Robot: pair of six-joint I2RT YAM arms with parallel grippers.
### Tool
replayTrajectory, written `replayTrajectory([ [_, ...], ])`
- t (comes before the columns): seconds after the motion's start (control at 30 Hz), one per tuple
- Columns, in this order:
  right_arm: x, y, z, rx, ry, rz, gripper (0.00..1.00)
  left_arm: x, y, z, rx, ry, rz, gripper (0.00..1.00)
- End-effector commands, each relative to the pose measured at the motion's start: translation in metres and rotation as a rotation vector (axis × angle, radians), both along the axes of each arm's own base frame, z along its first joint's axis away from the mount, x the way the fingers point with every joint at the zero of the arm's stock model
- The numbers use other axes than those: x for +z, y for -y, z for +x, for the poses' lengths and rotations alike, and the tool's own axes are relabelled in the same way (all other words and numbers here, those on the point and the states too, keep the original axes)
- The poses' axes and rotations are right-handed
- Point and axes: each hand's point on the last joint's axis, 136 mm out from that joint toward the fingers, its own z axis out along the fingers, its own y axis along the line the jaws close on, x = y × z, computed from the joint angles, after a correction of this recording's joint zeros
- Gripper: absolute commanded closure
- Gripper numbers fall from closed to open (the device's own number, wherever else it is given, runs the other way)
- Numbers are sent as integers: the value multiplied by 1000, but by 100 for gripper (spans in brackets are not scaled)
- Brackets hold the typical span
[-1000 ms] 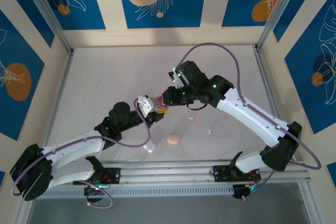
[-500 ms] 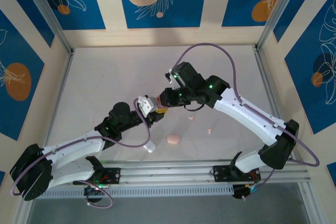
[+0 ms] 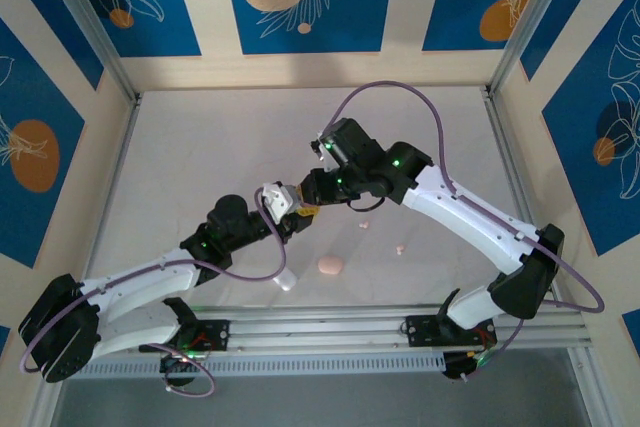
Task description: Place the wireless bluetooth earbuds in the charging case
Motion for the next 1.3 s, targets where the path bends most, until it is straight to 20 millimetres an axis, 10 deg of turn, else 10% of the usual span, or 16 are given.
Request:
replayTrajectory([
  [0.0,4,6,-4,-9,3,-35,78,35,3,0,0,77,-72,72],
  [1.27,27,-2,-13,46,39,1,67,39,11,-2,-39,74,-101,72],
])
